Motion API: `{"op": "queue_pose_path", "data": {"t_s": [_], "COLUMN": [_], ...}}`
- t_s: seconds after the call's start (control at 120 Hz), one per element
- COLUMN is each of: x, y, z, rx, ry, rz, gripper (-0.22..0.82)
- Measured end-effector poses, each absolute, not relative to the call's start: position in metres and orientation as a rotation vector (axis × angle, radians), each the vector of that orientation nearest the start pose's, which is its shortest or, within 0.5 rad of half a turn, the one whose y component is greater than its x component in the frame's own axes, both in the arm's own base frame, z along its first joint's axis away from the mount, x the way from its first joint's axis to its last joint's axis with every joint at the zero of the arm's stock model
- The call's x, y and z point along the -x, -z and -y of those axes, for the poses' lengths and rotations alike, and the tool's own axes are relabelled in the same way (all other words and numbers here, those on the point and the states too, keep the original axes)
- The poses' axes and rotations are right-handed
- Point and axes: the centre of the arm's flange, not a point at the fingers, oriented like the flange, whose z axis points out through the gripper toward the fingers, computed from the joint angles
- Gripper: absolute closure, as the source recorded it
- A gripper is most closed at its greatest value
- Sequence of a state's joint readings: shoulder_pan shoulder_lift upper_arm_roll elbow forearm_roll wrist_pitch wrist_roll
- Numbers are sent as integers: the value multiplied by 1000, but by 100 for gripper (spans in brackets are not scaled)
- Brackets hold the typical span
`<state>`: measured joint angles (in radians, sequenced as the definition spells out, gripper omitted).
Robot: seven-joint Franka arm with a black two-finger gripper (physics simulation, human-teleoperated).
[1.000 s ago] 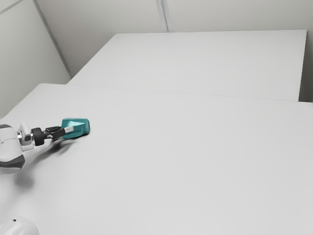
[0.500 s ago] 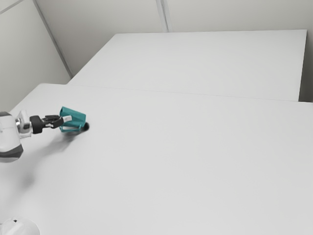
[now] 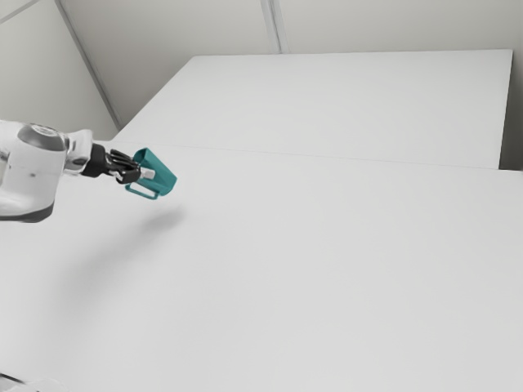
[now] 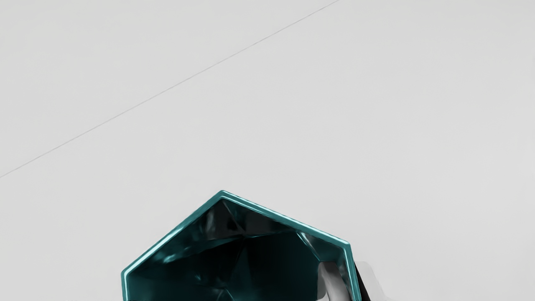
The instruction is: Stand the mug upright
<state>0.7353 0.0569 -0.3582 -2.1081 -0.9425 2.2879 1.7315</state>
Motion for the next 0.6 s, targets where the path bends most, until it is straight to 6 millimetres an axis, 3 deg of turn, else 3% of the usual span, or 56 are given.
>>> {"op": "queue_pose_path", "data": {"t_s": [0.142,0.208,0.325,0.408,0.6], "x": [-547,-544,-537,-532,-527], "y": [-426,-438,-438,-432,-416], "z": [-134,-103,-58,-47,-45], "rx": [2986,2982,2984,2988,2979], "ry": [826,682,417,256,26], "rz": [-1332,-1367,-1357,-1270,-971], "gripper": [76,76,77,77,78]}}
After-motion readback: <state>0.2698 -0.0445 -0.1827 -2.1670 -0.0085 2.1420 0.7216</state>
